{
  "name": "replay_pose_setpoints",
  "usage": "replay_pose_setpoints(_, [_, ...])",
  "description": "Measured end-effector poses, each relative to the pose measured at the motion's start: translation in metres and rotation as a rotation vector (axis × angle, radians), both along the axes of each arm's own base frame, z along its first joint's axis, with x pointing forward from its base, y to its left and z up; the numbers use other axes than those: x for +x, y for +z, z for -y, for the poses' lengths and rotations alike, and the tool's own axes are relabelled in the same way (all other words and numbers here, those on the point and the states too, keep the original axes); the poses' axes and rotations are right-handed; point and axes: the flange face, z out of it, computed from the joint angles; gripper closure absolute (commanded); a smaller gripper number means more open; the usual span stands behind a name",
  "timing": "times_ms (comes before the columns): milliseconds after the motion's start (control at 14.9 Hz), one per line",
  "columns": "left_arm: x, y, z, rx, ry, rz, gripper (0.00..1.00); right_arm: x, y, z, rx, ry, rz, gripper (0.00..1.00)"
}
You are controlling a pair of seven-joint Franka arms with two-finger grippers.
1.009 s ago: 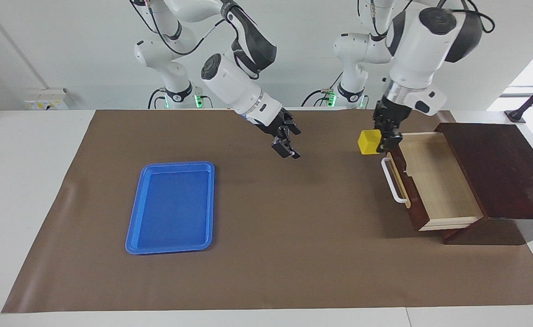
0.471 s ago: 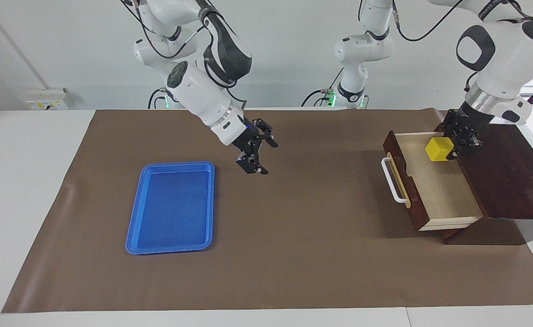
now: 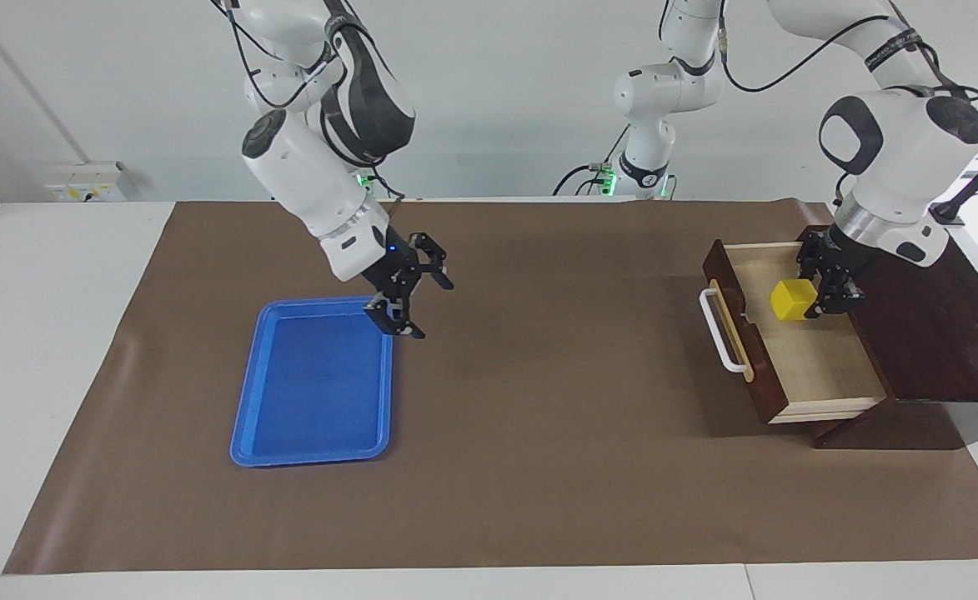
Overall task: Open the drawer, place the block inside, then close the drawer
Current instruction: 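Lower the block into the drawer with the left gripper while the right gripper withdraws, then push the drawer shut with the left gripper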
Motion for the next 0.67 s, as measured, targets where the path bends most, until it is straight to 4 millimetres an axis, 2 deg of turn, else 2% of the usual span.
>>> replay_pose_setpoints(67, [0.000,-0.005,0.006,0.000,-0.010,0.004,0.12,-0.001,0.006,0.019,-0.027,-0.027,-0.009,0.00])
replay_pose_setpoints(135, [-0.001,-0.009,0.012,0.000,-0.020,0.001,0.00,-0.004,0.012,0.038,-0.059,-0.065,-0.024,0.00])
replay_pose_setpoints(269, [-0.001,-0.007,0.019,-0.001,-0.032,-0.002,0.00,-0.012,0.026,0.074,-0.142,-0.183,-0.071,0.00])
replay_pose_setpoints(336, [-0.001,0.000,0.019,-0.001,-0.033,-0.007,0.00,-0.019,0.034,0.089,-0.179,-0.254,-0.102,0.00])
replay_pose_setpoints(538, [0.005,0.048,0.024,-0.002,-0.040,-0.009,0.00,-0.047,0.060,0.118,-0.259,-0.470,-0.212,0.00])
replay_pose_setpoints(605, [0.006,0.062,0.035,-0.003,-0.045,-0.005,0.00,-0.057,0.068,0.125,-0.277,-0.543,-0.253,0.00])
replay_pose_setpoints(673, [0.007,0.067,0.054,-0.004,-0.044,-0.001,0.00,-0.065,0.077,0.131,-0.285,-0.613,-0.294,0.00])
